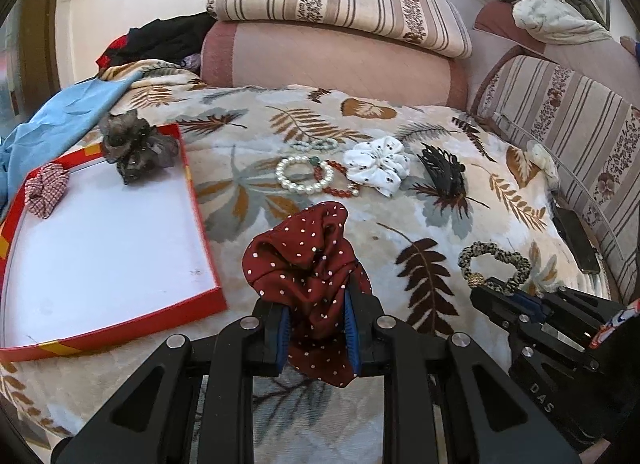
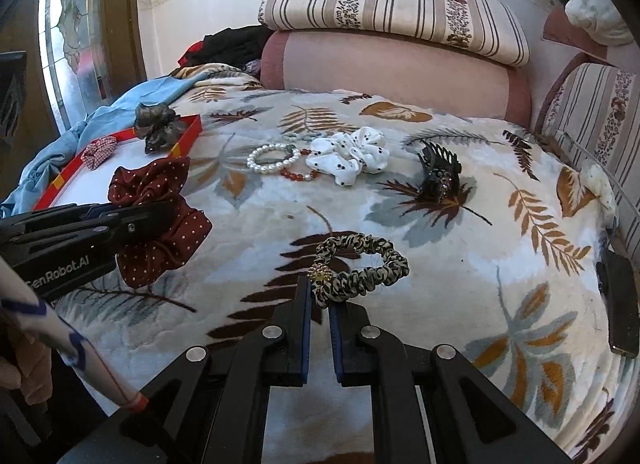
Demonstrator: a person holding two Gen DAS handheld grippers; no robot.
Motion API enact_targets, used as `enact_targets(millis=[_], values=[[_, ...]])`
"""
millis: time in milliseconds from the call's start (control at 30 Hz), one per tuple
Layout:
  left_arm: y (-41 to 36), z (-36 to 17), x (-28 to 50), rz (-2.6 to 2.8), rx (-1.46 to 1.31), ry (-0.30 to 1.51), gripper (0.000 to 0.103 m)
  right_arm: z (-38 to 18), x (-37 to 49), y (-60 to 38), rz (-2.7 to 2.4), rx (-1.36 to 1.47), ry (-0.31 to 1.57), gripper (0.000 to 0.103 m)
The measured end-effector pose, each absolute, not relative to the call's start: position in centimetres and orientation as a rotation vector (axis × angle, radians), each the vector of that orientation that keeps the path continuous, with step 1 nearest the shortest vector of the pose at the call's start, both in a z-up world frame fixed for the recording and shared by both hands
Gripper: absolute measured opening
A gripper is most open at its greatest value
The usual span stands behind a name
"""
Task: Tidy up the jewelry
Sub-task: 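Carry the polka-dot scrunchie in the left gripper over the box while the right gripper carries the braided tie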
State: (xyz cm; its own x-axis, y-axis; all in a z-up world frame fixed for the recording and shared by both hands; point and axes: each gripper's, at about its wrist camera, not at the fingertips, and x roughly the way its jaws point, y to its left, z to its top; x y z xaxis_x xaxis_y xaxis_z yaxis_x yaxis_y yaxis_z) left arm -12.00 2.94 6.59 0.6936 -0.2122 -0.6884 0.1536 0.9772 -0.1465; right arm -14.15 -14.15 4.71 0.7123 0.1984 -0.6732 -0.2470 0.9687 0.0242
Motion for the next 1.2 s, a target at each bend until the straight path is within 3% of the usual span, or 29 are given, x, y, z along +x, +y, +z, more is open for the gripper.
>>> enact_targets(millis=[1200], values=[[16.3, 7.8, -11.3, 0.098, -0.209, 0.692, 0.022, 10.3, -12.9, -2.9, 0.428, -0.208, 0.666, 0.01]])
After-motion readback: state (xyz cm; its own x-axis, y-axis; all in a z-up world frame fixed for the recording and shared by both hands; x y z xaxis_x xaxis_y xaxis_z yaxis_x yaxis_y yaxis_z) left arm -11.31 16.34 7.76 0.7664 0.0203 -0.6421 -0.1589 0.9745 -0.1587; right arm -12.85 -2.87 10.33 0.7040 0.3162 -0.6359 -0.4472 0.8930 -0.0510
